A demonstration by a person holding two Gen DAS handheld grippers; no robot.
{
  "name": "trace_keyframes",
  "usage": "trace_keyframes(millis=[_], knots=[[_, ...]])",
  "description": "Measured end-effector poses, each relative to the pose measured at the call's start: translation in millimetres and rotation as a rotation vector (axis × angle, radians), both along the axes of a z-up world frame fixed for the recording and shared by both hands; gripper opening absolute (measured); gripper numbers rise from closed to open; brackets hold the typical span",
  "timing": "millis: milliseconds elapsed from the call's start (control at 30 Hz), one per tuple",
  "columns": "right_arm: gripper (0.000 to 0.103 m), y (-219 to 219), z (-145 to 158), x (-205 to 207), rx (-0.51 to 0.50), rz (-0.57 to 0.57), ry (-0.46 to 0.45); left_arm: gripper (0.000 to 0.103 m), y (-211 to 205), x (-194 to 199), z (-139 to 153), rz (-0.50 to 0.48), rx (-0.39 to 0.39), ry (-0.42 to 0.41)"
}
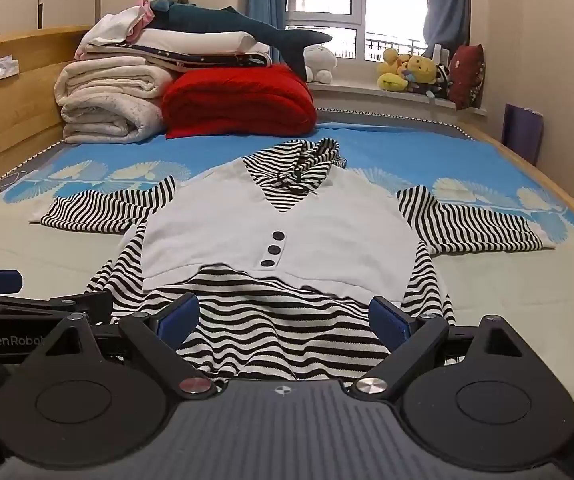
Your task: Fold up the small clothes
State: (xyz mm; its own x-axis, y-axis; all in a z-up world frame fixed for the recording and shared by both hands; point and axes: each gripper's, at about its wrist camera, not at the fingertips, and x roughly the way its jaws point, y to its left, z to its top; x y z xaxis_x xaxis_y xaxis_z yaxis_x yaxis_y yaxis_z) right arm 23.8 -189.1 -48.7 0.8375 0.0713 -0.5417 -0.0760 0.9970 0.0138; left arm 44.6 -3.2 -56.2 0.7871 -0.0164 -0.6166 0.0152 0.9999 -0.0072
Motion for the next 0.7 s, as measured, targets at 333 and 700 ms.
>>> trace_keyframes(millis=[333,700], knots=[[0.092,-0.1,-0.2,0.5,-0.001,0.0,0.001,0.102,-0.2,-0.1,-1.2,0.001,0.001,0.002],[0.092,0.1,-0.6,0.6,-0.003,0.001,0.001,0.102,-0.7,-0.1,-1.4,0.002,0.0,0.003]])
